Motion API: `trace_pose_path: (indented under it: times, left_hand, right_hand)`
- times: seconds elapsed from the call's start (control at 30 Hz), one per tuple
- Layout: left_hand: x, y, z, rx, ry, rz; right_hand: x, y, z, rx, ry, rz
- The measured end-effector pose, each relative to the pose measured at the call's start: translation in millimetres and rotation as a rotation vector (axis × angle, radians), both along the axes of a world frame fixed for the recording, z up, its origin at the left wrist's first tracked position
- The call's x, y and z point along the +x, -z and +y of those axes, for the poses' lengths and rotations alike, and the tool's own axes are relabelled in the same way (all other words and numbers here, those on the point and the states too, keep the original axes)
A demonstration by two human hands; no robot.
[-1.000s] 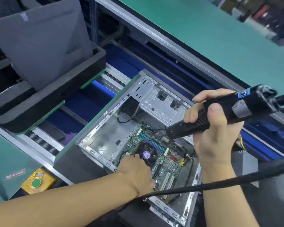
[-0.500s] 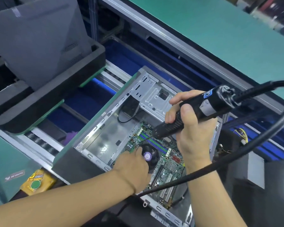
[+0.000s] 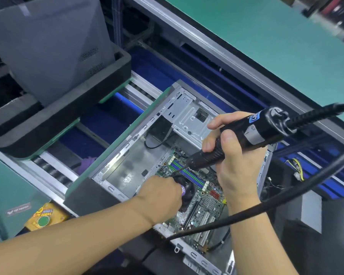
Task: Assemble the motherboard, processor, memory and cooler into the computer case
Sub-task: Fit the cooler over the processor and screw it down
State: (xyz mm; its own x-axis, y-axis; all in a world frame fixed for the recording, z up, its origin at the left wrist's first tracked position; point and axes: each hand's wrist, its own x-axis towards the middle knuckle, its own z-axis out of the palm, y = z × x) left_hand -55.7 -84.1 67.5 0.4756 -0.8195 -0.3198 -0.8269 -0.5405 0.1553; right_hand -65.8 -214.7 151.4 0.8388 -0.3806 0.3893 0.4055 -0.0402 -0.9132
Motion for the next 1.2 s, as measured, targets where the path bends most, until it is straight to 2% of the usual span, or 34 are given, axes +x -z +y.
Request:
trace_pose_path:
  times: [0.2, 0.37, 0.73, 1.2]
  left_hand:
    - [19, 12, 10, -0.133, -0.105, 0.125]
    - [25, 22, 18, -0.169, -0.082, 0.164]
    - [23, 33, 20, -0.168, -0.06, 0.131]
    - [23, 35, 19, -0.162, -0.066, 0.096]
  right_hand:
    - [1, 1, 8, 0.032, 0.01, 0.009]
    - [1, 0, 10, 0.029, 0.005, 0.007]
    - [2, 2, 10, -0.036, -0.023, 0.006]
    - [3, -4, 10, 0.02, 0.007, -0.007]
